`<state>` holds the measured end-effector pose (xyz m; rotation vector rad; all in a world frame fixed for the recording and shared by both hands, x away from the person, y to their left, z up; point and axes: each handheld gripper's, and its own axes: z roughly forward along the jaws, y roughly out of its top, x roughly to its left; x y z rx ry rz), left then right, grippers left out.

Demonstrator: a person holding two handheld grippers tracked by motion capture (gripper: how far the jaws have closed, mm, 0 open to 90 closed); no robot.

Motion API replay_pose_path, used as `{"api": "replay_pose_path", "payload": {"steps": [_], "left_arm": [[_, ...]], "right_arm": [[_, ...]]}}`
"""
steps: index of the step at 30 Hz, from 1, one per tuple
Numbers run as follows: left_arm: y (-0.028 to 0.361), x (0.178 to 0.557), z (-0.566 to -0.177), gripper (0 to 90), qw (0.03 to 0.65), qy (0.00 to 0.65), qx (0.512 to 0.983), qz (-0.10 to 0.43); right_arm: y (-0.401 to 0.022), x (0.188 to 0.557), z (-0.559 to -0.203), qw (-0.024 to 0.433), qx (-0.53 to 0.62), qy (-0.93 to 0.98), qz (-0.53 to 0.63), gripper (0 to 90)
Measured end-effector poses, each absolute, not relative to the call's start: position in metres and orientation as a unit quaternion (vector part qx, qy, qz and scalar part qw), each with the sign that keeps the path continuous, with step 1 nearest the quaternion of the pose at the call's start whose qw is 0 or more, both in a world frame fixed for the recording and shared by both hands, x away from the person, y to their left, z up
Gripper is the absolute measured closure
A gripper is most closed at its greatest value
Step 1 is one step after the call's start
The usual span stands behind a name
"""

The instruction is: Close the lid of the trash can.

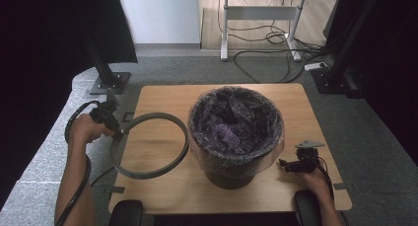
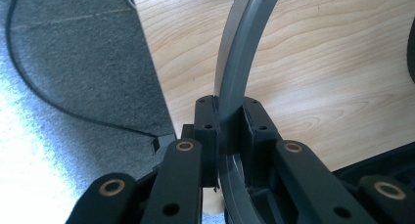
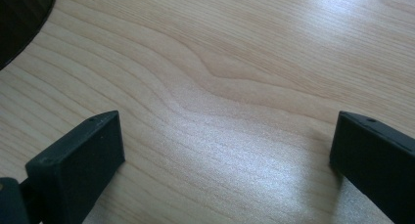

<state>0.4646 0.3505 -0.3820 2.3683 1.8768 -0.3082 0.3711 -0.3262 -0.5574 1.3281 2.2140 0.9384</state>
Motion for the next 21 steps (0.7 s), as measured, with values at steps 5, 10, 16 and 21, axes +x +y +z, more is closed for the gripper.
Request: {"api": "replay_pose_path", "payload": {"steps": [5,10,16,21], "left_arm": [[0.354,0.463,-0.367,79.6,0.057,0.617,0.778,-0.098],[0.358,0.461,-0.351,79.6,0.059,0.617,0.779,-0.097],[0.359,0.459,-0.326,79.7,0.065,0.613,0.782,-0.091],[0.357,0.458,-0.312,79.7,0.067,0.610,0.784,-0.093]], "right_arm": [[-0.326,0.371,-0.558,0.196,0.474,0.790,0.335,0.0],[-0.326,0.371,-0.557,0.196,0.474,0.790,0.335,0.0],[-0.326,0.371,-0.558,0.196,0.474,0.790,0.335,0.0],[-0.326,0.371,-0.557,0.196,0.474,0.790,0.335,0.0]]}}
